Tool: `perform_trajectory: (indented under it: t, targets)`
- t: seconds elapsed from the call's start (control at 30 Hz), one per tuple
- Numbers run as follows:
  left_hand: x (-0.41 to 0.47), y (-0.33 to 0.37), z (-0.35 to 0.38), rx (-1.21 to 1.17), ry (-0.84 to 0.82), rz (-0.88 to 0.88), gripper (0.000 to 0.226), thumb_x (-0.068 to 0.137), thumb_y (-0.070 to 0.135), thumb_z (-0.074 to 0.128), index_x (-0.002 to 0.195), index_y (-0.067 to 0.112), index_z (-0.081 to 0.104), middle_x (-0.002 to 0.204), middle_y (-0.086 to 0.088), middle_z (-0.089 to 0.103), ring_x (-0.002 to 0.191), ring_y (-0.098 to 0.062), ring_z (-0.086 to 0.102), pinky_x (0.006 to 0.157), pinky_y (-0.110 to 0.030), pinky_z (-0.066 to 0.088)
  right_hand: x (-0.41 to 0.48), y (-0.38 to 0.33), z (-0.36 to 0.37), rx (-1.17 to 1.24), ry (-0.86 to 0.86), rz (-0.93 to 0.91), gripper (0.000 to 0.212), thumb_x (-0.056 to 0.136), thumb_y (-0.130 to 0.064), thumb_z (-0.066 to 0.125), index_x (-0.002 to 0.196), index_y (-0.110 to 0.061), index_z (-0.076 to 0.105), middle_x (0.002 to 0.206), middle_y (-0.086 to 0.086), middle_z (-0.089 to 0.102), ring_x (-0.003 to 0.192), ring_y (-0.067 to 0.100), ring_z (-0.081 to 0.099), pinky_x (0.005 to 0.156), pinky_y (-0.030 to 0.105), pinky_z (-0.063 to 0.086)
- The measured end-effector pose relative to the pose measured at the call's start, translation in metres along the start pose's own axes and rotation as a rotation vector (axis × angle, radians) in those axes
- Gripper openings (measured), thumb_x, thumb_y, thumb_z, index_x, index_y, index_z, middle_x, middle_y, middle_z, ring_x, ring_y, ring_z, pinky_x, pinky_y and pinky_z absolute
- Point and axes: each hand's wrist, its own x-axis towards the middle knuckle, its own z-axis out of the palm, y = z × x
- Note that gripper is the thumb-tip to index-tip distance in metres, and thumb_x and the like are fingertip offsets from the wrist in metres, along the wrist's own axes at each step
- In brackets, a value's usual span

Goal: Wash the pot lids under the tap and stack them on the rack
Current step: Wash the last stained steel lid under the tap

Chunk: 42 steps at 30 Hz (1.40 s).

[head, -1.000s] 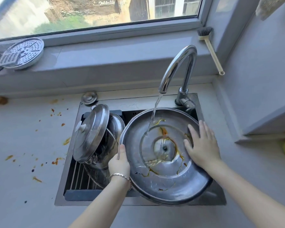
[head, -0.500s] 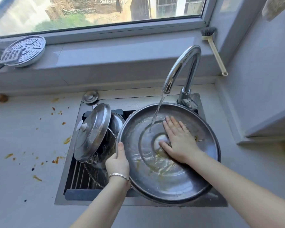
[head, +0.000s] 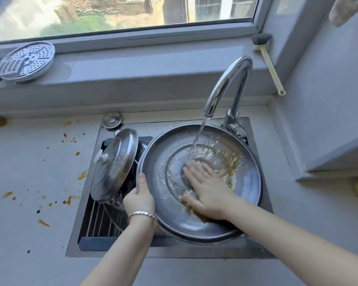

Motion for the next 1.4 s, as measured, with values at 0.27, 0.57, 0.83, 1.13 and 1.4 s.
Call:
perform_trajectory:
  t: [0.27,0.57,0.83,1.13,1.4]
  targets:
    - [0.001,0.014,-0.005,-0.021,0.073,0.058,0.055,0.091,0.045,0.048,0.052,0.011,0.029,0.052,-0.007,0.028,0.048,-0.018,0.026,0.046,-0.029,0.021,-0.019,0.018,-0.012,0.027,0.01,0.189,0.096,0.072,-0.074,-0.011,0.147,-0.014,-0.015,0.148,0.0,-0.031,0.136,0.011,-0.028,0.111,0.029,-0.015]
    - [-0.003,0.017,-0.009,-0.071,0.129,0.064,0.059,0.092,0.045,0.047,0.049,0.008,0.029,0.049,-0.007,0.032,0.048,-0.018,0.029,0.046,-0.028,0.024,-0.031,0.005,-0.013,0.063,-0.043,0.369,0.081,0.093,-0.06,0.016,0.148,-0.009,-0.012,0.155,0.008,-0.02,0.144,0.02,-0.017,0.114,0.033,-0.012]
    - [-0.006,0.041,-0.023,0.084,0.107,0.399,0.06,0.092,0.036,0.051,0.046,0.011,0.023,0.044,-0.004,0.025,0.044,-0.018,0.024,0.045,-0.031,0.019,-0.031,-0.016,0.016,0.425,-0.124,0.372,0.071,0.098,-0.046,0.029,0.15,-0.008,0.0,0.158,0.007,-0.008,0.146,0.016,-0.006,0.116,0.028,-0.001]
    - [-0.023,0.053,-0.024,0.133,0.103,0.673,0.055,0.094,0.027,0.048,0.045,0.015,0.026,0.043,0.002,0.031,0.043,-0.016,0.029,0.045,-0.027,0.021,0.005,-0.022,0.037,0.654,0.122,0.685,0.072,0.098,-0.047,0.024,0.149,-0.006,-0.005,0.157,0.009,-0.016,0.144,0.018,-0.016,0.117,0.033,-0.009]
    - [-0.025,0.037,-0.003,0.079,-0.022,0.507,0.057,0.093,0.028,0.051,0.047,0.014,0.022,0.042,0.003,0.021,0.038,-0.011,0.021,0.038,-0.019,0.02,0.065,-0.019,-0.026,0.508,0.355,0.447,0.068,0.098,-0.043,0.025,0.149,-0.009,-0.005,0.157,0.006,-0.014,0.144,0.015,-0.014,0.116,0.033,-0.012]
